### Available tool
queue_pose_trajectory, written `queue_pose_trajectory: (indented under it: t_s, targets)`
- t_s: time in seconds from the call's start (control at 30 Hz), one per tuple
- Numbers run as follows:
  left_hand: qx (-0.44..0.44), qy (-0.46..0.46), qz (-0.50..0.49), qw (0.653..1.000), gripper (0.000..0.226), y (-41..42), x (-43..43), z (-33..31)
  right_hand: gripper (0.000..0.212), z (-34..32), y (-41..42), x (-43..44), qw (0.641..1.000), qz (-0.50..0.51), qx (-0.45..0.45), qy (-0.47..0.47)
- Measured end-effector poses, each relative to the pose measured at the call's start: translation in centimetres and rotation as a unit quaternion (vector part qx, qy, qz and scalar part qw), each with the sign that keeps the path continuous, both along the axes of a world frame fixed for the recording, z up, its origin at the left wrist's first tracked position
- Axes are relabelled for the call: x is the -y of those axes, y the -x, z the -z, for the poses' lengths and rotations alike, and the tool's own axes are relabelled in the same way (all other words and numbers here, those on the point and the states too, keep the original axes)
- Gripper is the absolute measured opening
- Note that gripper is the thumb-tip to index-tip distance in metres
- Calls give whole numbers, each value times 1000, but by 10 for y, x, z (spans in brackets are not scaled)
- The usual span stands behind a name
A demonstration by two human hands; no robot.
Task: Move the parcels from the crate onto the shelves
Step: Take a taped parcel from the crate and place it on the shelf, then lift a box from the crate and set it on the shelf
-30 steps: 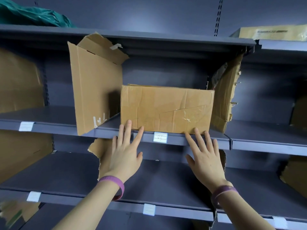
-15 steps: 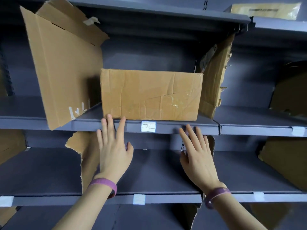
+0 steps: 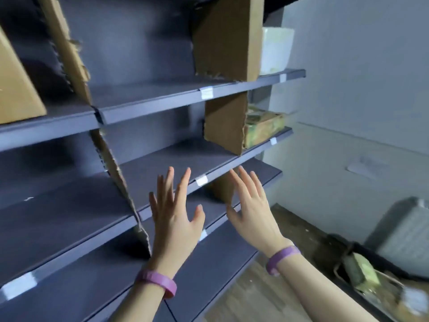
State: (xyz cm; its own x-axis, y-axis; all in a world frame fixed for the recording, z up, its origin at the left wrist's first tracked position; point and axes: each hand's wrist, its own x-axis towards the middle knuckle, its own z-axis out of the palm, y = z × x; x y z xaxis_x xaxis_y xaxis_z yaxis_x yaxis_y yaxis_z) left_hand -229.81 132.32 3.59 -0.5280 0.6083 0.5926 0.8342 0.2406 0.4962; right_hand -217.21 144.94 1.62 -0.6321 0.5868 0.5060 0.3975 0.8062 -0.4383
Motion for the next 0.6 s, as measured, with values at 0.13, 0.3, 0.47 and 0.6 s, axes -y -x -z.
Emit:
queue_pose_trajectory:
  t_s: [0.13, 0.3, 0.47, 0.6]
  targets:
    - [64, 40, 96, 992, 70, -90, -82, 20, 78, 24, -102, -65, 994, 95, 24, 37]
    - [120, 114, 204, 965, 66, -201, -171, 56, 77, 53, -224, -127, 978, 188, 39, 81]
    - [127, 201, 283, 929, 67, -300, -250, 87, 75, 77, -346, -168, 948, 293, 60, 113]
    - [112, 243, 354, 896, 68, -365, -311, 108, 75, 94, -424, -198, 914, 377, 73, 131]
